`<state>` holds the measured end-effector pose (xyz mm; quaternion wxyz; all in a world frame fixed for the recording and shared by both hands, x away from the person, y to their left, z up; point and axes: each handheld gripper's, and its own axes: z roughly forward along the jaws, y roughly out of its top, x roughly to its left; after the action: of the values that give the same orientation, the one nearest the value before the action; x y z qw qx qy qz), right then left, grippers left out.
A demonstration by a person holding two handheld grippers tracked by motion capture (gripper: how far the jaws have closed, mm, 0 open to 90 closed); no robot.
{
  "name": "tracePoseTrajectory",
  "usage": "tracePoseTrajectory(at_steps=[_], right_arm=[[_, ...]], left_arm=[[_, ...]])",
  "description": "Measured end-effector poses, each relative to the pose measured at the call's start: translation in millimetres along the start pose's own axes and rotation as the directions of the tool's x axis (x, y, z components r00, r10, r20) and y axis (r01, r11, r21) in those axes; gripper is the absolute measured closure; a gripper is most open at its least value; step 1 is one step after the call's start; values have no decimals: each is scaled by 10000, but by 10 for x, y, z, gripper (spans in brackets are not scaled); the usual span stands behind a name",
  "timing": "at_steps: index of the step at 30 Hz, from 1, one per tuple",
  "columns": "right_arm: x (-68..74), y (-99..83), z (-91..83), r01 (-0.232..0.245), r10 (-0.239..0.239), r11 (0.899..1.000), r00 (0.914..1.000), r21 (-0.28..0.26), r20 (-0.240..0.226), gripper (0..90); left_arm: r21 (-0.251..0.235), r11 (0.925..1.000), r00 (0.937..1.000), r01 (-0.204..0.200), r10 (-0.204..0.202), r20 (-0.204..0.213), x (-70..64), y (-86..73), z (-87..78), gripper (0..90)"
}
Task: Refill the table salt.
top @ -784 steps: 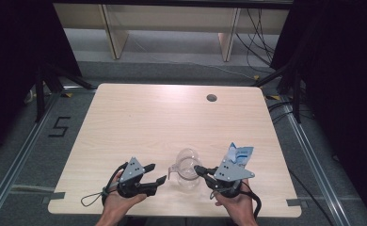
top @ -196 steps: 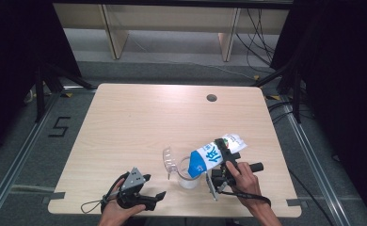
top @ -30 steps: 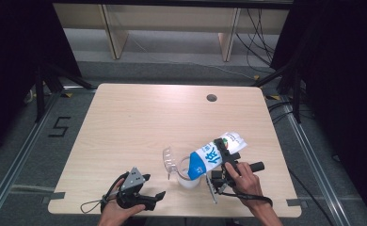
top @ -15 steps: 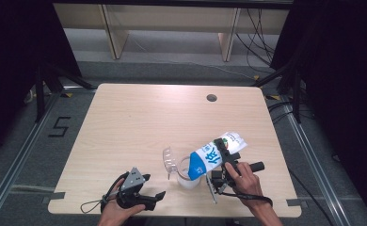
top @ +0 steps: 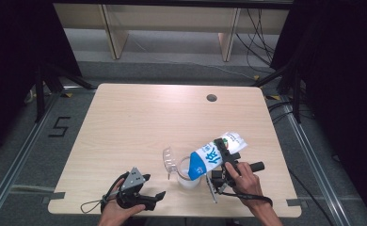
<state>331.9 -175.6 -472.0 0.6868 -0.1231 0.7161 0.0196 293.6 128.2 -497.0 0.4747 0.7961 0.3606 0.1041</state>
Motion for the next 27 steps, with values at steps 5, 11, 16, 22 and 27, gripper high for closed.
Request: tracePoseTrajectory(at_steps=[5,11,16,22,27], right_arm=[[-3,1,-1,21,-21,10000,10000,20,-8,563],[12,-7,7,-151,154,9998,9997,-144,211,564],[-21,4,0,204,-204,9998,9998,-26,62,565],[-31,4,-3,227,-227,9997,9997,11,53,567],[32,10,12,-607,608,9980,9982,-185,20,569]], left_arm=[[-1,10000,10000,1,-1,-3,1,0,0,164],[12,10000,10000,22,-22,-27,1,3,-5,164],[-1,10000,10000,15,-15,-28,1,1,-3,164],[-6,10000,10000,15,-15,-35,1,1,-4,164],[8,10000,10000,32,-32,-43,2,2,-4,164]])
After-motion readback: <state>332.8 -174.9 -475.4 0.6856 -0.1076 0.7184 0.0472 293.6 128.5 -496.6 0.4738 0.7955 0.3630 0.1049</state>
